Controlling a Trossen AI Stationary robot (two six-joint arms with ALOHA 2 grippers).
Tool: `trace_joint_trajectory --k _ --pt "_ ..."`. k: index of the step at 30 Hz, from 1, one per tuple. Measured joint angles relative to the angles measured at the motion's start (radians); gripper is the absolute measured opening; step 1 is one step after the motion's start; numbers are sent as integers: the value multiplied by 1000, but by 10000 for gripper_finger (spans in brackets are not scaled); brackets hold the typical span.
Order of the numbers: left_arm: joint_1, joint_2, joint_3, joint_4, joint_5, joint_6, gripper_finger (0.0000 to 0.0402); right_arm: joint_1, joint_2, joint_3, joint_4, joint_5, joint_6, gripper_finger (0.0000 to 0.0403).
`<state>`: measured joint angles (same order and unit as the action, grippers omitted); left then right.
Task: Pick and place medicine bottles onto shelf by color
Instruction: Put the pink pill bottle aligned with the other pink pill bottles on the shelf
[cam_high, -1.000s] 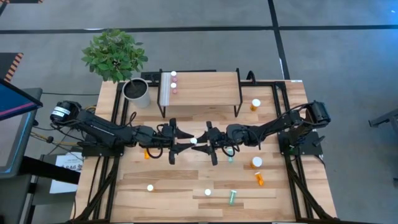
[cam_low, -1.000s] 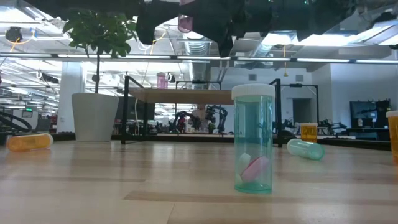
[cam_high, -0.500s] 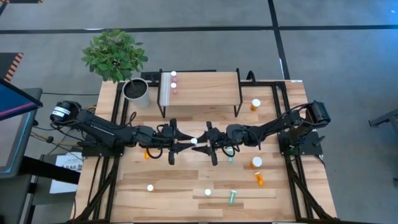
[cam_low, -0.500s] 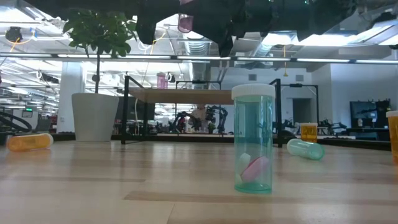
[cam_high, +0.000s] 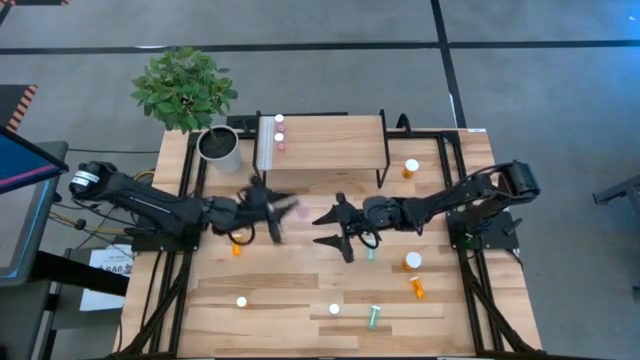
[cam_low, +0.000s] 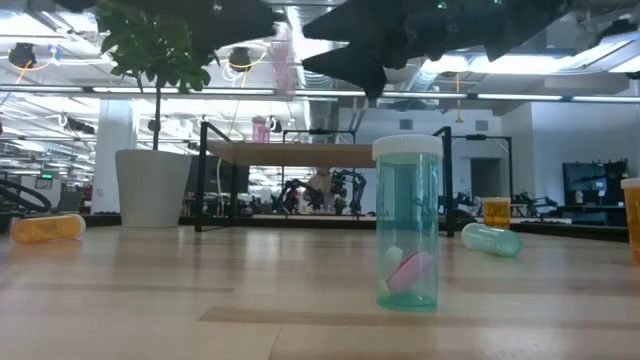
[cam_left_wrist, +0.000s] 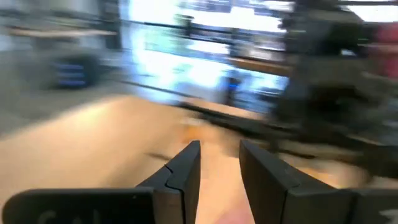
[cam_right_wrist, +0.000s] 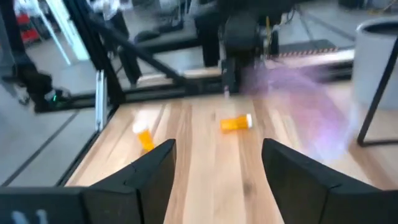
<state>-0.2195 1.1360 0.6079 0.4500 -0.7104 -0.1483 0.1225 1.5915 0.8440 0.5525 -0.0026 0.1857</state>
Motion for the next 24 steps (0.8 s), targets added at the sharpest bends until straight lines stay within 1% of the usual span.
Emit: trace_joint_trajectory --k 2,3,5,6,10,12,15,19,24 --pt "4 -30 0 -65 -149 2 97 0 -15 0 -15 -2 0 261" --pt "11 -44 0 -93 -195 2 97 0 -21 0 -22 -3 0 261" --pt "40 -63 0 -128 -218 -1 97 0 -22 0 -22 -2 -1 261" --pt "55 -66 0 -146 -210 -11 97 0 -22 0 -25 -2 -1 261" --pt "102 -61 0 -171 -86 -50 97 1 -22 0 -26 -2 -1 260" --pt "109 -54 0 -182 -49 -63 97 1 -22 0 -36 -2 -2 260" --pt "109 -55 -4 -197 -34 -70 98 -1 -22 0 -52 -1 -2 260" --pt "109 -55 -5 -286 -29 -104 98 -1 -22 0 -54 1 -8 260" --pt "109 -55 -6 -474 4 -184 101 -6 -22 0 -54 1 -11 260"
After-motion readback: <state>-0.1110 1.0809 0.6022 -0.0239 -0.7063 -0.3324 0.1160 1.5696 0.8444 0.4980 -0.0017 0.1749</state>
